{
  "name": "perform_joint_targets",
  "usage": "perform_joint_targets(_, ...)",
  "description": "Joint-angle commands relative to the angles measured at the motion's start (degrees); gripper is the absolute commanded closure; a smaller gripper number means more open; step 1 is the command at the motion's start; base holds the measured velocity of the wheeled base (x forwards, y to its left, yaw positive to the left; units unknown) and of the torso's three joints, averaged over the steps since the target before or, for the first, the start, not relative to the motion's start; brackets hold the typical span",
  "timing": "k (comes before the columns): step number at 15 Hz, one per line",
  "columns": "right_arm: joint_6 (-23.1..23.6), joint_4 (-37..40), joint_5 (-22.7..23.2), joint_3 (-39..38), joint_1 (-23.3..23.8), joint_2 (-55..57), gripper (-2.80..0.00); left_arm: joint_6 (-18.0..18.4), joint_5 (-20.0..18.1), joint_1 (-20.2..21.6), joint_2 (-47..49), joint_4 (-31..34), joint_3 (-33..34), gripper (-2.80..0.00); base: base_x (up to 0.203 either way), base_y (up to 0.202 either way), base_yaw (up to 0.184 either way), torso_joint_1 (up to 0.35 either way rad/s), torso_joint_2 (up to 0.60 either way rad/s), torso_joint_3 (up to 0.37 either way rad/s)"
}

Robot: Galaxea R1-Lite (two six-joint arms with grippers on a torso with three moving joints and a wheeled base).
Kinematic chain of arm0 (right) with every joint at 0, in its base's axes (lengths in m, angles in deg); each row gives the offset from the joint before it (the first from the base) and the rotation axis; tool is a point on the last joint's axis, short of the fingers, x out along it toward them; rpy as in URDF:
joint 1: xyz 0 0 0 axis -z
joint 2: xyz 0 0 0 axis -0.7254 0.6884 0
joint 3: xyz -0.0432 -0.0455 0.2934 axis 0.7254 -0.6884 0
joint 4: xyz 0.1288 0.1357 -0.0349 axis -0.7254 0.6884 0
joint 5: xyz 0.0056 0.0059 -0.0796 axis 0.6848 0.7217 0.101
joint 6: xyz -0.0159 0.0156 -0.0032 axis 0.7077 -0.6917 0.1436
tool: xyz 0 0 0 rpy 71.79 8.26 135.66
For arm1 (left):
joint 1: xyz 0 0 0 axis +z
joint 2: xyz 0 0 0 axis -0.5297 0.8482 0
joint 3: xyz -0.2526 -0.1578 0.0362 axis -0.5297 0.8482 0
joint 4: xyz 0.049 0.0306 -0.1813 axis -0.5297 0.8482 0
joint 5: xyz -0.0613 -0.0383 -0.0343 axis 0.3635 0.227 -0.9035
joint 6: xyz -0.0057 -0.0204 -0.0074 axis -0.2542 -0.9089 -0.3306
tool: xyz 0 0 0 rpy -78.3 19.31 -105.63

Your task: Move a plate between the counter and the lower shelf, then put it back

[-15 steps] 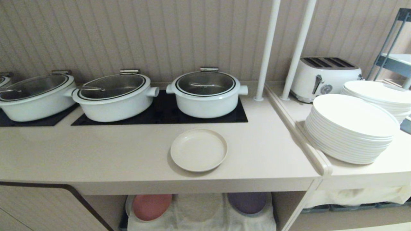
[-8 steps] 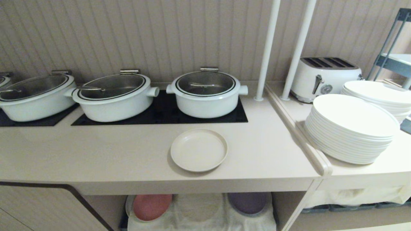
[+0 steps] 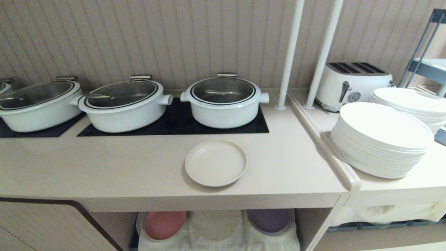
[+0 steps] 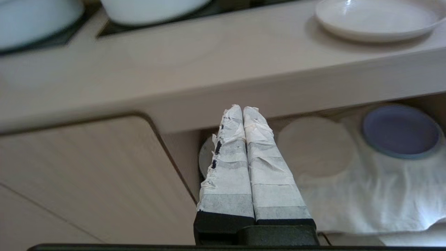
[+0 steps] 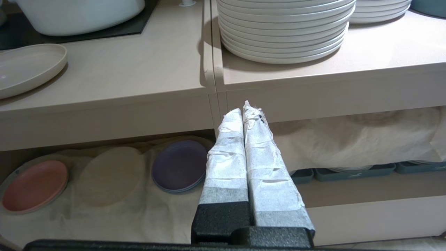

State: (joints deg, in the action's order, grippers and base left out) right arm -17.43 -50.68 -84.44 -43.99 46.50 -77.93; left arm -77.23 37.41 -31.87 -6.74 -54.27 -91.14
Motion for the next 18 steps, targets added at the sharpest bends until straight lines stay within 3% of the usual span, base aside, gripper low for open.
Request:
perform_joint_targets(1, 0.0, 0.0, 0.0, 0.0, 0.0, 0.0, 0.0, -1.2, 0.1, 0.0, -0.1, 0.1, 0.4, 0.0, 0.0, 0.0, 0.0, 0.0, 0.0, 0.0)
perform_joint_targets(5, 0.0, 0.0, 0.0, 0.0, 0.0, 0.0, 0.0, -3.2, 0.2, 0.0, -0.1, 0.2, 0.5, 0.0, 0.0, 0.0, 0.0, 0.0, 0.0, 0.0)
perform_joint_targets(8, 0.0, 0.0, 0.0, 0.0, 0.0, 0.0, 0.0, -3.4, 0.3, 0.0, -0.1, -0.1, 0.6, 0.0, 0.0, 0.0, 0.0, 0.0, 0.0, 0.0)
perform_joint_targets(11, 0.0, 0.0, -0.1, 0.0, 0.0, 0.0, 0.0, -3.6, 0.6, 0.0, -0.1, -5.4, 2.4, 0.0, 0.0, 0.0, 0.0, 0.0, 0.0, 0.0)
perform_joint_targets(18, 0.0, 0.0, 0.0, 0.0, 0.0, 0.0, 0.0, -3.7, 0.7, 0.0, -0.2, -5.3, 2.4, 0.0, 0.0, 0.0, 0.0, 0.0, 0.0, 0.0)
